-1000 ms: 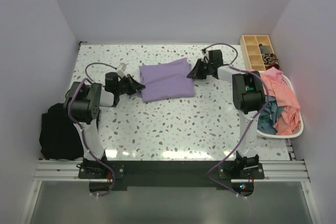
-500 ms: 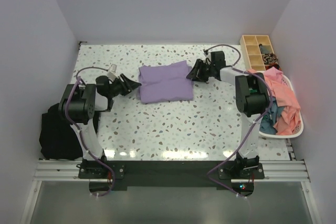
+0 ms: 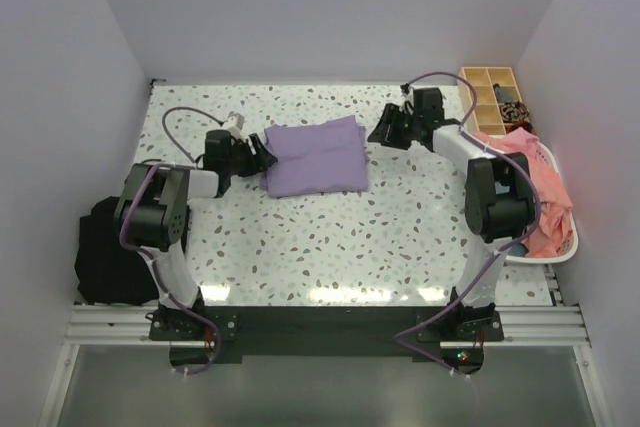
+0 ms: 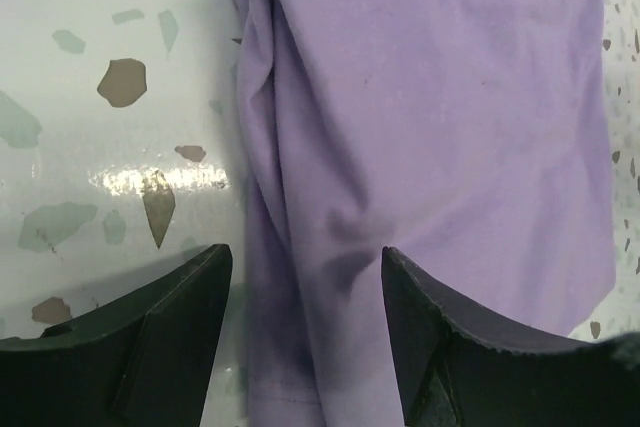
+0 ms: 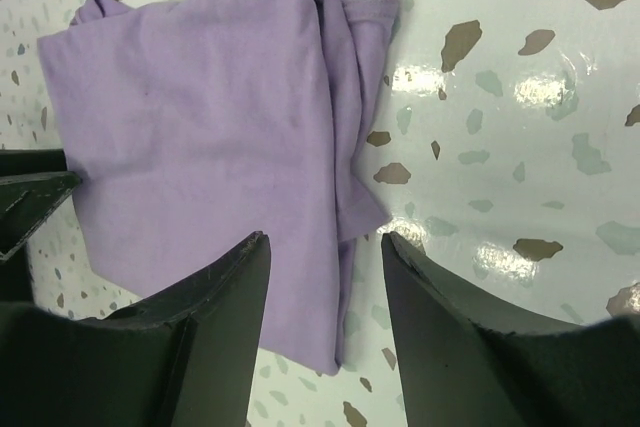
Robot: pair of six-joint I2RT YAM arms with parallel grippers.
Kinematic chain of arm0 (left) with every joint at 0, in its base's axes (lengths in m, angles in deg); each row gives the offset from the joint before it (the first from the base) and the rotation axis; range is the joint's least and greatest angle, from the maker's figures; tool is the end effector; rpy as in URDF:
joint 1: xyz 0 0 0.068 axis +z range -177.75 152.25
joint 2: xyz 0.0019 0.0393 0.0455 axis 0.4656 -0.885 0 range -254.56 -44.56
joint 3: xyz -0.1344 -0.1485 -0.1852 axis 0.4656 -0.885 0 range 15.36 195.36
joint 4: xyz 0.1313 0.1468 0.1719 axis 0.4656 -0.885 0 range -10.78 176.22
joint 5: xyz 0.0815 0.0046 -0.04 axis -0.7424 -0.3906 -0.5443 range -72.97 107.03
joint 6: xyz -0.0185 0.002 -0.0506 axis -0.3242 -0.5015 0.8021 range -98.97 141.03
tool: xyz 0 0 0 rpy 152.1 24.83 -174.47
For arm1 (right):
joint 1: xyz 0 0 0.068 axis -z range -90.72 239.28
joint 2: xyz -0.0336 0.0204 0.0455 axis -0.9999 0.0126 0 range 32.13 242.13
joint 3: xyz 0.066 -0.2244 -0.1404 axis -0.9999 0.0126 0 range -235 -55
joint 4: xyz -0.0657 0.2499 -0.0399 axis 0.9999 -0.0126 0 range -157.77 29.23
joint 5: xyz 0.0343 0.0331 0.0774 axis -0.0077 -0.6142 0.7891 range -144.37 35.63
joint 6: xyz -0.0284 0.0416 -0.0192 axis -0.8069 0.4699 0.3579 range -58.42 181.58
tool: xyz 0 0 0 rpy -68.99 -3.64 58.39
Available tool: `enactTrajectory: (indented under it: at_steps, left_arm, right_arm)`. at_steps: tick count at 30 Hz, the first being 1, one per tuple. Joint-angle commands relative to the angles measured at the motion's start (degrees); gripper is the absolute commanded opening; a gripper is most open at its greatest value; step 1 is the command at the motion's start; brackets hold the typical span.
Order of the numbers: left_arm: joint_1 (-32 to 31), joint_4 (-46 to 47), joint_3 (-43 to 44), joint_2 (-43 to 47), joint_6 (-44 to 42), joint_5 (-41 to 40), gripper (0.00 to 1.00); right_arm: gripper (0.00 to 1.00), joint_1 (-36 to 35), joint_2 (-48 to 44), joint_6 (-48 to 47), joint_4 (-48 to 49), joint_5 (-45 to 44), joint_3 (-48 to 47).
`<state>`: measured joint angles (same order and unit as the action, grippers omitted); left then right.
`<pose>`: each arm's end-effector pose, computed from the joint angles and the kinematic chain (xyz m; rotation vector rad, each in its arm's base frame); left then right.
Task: Fold and stack the t-shirts
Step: Smooth out wrinkles on the folded tshirt, then put the neatly folded tshirt into the corner of the board with the left arm
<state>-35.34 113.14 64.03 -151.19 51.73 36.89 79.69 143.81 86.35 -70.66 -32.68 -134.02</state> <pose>0.3636 -0.0607 0.1352 -0.2233 2.1595 -0.7578 0.4268 0.0854 0.2047 0.1147 2.3610 0.7370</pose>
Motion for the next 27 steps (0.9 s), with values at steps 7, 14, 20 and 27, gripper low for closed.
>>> enactTrajectory:
  at_steps: [7, 14, 20, 27]
  left_arm:
    - [-1.8, -6.8, 1.5, -0.7, -4.2, -14.8, 0.69]
    - [-2.5, -7.3, 3.3, -2.6, -3.5, -11.4, 0.70]
    - [-3.2, -2.1, 2.6, -5.9, 1.5, 0.6, 0.70]
    - [-3.8, 15.9, -4.3, -9.2, 11.6, 13.7, 0.70]
  right_arm:
    - [0.53, 0.0, 4.8, 0.6, 1.6, 2.2, -3.3]
    - [0.53, 0.1, 9.9, 1.0, 2.2, 5.3, -6.3]
    - [0.54, 0.1, 15.0, 1.5, 2.2, 8.9, -9.1]
    - [0.54, 0.0, 17.6, 1.1, 0.1, 11.8, -10.3]
